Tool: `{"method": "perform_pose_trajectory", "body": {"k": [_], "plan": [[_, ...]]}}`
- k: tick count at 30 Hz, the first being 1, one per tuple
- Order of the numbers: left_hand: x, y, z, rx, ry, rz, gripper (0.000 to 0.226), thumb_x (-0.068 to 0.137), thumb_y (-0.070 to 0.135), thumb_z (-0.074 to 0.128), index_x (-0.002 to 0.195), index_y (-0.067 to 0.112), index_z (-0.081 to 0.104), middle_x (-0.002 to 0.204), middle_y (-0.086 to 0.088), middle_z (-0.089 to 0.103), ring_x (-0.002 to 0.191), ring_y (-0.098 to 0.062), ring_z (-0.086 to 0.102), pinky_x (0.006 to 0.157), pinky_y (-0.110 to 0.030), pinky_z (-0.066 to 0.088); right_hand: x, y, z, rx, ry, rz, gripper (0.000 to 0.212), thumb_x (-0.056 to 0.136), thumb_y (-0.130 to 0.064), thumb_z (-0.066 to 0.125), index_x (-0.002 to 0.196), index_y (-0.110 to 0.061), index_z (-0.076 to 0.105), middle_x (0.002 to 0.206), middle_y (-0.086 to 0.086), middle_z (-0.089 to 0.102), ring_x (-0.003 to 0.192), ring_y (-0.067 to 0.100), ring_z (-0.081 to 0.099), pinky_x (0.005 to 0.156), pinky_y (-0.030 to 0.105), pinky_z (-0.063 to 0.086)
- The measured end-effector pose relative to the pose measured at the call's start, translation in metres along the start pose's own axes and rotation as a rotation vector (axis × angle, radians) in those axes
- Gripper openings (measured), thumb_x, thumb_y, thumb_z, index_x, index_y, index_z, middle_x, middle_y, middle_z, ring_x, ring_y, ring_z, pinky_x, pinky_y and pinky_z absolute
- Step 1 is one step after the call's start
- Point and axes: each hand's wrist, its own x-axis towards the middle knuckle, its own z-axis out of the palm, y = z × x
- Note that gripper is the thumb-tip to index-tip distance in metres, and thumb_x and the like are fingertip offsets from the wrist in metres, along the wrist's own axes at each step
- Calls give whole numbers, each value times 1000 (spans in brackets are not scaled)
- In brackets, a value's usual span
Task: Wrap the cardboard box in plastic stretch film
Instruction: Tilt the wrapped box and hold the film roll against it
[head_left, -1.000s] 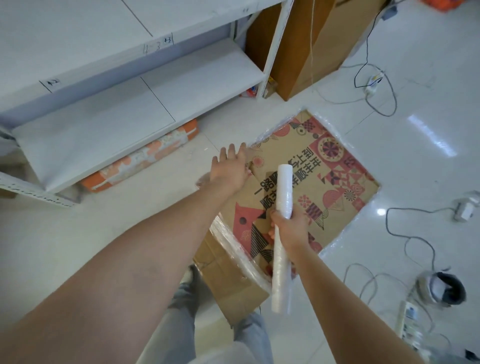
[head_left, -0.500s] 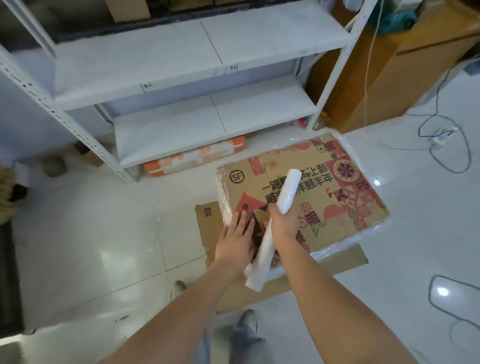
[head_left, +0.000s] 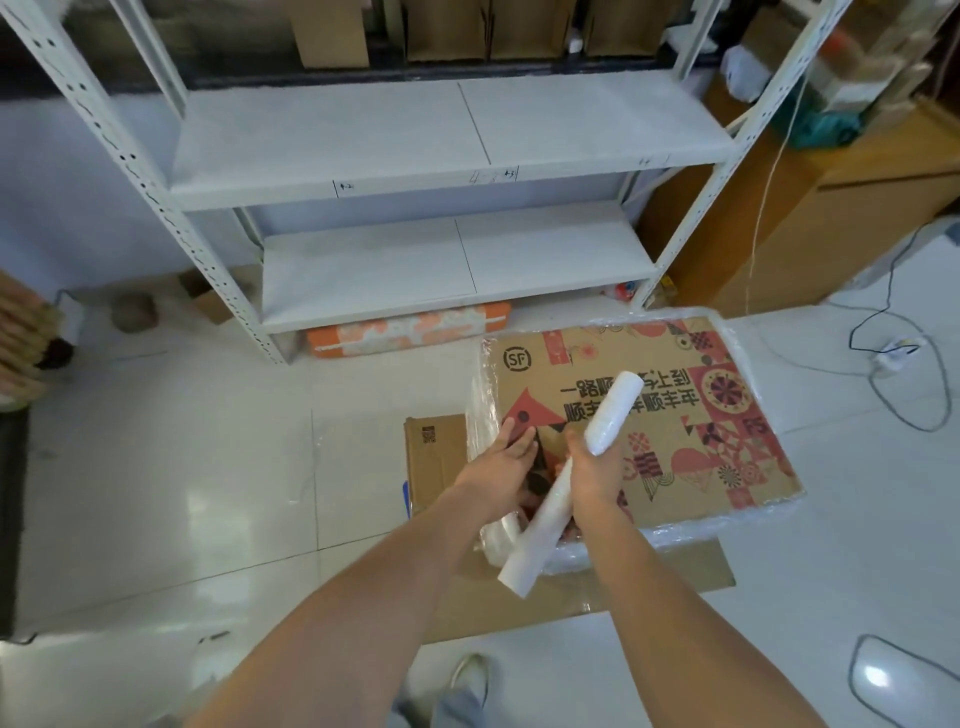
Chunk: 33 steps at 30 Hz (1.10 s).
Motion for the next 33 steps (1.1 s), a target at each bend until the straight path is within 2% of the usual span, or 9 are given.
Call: {"method": "perform_pose_trajectory", "body": {"k": [3, 6, 10, 13, 15, 17, 23, 28, 33], "plan": [[-8, -5, 0, -50, 33, 49, 76, 94, 37, 52, 153, 15, 8, 160, 5, -8, 145, -16, -16, 116, -40, 19, 1, 0, -1, -17, -56, 30, 26, 88, -25, 63, 105, -10, 49, 80, 3, 55, 79, 23, 55, 68, 29, 44], [-28, -20, 13, -165, 192, 41, 64, 98, 40, 44, 152, 22, 13, 159, 8, -7, 145, -8, -13, 118, -36, 11, -6, -4, 1, 28, -132, 162, 42, 82, -34, 59, 115, -11, 49, 99, 13, 61, 81, 25, 59, 71, 34, 48], [-71, -47, 39, -283, 404, -121, 48, 100, 23, 40, 147, 17, 31, 158, 7, 15, 146, -9, 6, 116, -30, 19, -28, -21, 16, -78, -325, 117, 40, 85, -19, 55, 122, -8, 43, 102, 14, 57, 91, 28, 57, 85, 44, 48], [-109, -79, 62, -252, 349, -272, 41, 98, 20, 40, 139, 18, 40, 148, 5, 37, 138, -11, 29, 108, -26, 26, -65, -34, 36, -253, -606, -17, 41, 89, -11, 56, 126, -14, 39, 113, 8, 56, 103, 25, 58, 90, 41, 49], [-133, -106, 78, -213, 291, -397, 42, 98, 25, 38, 140, 22, 39, 145, 7, 40, 136, -11, 32, 109, -28, 27, -90, -28, 56, -374, -784, -107, 43, 88, -14, 59, 126, -21, 40, 113, -1, 55, 104, 20, 58, 90, 36, 50], [-152, -133, 92, -169, 223, -507, 46, 97, 31, 38, 142, 23, 36, 146, 8, 39, 137, -12, 31, 109, -29, 28, -101, -3, 82, -469, -837, -162, 52, 85, -19, 64, 132, -23, 41, 115, -6, 54, 103, 15, 57, 86, 29, 48], [-188, -191, 135, -124, 49, -681, 49, 99, 39, 34, 146, 25, 29, 153, 7, 26, 142, -13, 21, 110, -30, 26, -70, 104, 143, -715, -571, -103, 61, 88, -27, 62, 142, -17, 35, 131, 5, 52, 113, 23, 58, 88, 31, 50], [-194, -224, 171, -167, -24, -736, 50, 99, 41, 34, 145, 25, 30, 154, 5, 25, 142, -14, 21, 109, -31, 28, -22, 160, 171, -859, -356, -117, 79, 84, -38, 67, 147, -18, 22, 137, 8, 51, 117, 32, 57, 94, 46, 51], [-183, -249, 199, -280, -34, -800, 49, 99, 42, 35, 145, 26, 31, 155, 5, 25, 142, -15, 22, 108, -32, 31, 10, 186, 186, -1149, -277, -162, 53, 91, -18, 61, 136, -8, 35, 133, 14, 50, 118, 33, 55, 91, 40, 51]]}}
